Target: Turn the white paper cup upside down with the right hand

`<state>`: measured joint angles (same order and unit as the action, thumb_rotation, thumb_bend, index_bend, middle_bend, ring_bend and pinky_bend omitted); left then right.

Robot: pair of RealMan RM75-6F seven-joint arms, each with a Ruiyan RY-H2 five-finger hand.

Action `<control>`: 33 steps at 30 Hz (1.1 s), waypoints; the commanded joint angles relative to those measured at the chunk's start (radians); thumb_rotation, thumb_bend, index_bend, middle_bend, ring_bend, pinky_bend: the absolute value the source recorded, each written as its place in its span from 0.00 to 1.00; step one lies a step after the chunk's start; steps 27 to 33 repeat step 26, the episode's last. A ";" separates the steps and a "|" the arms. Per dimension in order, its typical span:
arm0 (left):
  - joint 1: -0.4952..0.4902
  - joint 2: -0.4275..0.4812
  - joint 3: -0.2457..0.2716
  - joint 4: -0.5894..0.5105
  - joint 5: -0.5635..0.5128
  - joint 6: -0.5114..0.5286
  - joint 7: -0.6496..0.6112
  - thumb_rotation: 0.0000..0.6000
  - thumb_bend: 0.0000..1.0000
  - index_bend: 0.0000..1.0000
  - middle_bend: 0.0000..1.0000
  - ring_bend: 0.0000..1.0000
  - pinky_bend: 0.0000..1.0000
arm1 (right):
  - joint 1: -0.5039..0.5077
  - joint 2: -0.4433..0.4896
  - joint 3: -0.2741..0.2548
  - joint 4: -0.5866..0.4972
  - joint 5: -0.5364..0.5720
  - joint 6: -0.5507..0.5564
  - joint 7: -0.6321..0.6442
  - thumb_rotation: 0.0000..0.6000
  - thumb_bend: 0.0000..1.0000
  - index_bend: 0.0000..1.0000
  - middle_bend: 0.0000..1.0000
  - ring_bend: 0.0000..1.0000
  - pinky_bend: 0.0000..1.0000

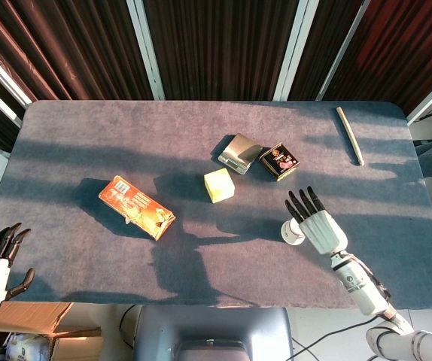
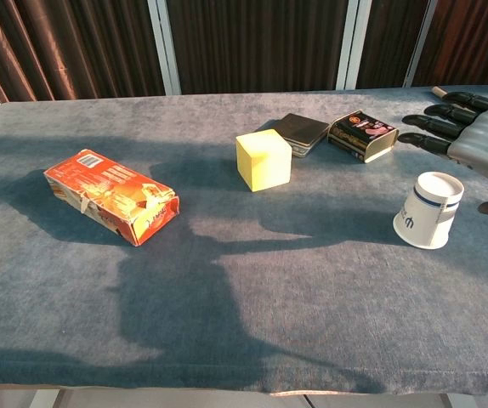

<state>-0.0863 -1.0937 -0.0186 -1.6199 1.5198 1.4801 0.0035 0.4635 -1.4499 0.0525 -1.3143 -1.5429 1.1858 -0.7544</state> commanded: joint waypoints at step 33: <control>-0.012 -0.026 -0.007 0.014 0.003 -0.005 0.037 1.00 0.38 0.13 0.04 0.01 0.27 | -0.232 0.193 0.001 -0.162 0.103 0.182 0.659 1.00 0.28 0.07 0.04 0.00 0.16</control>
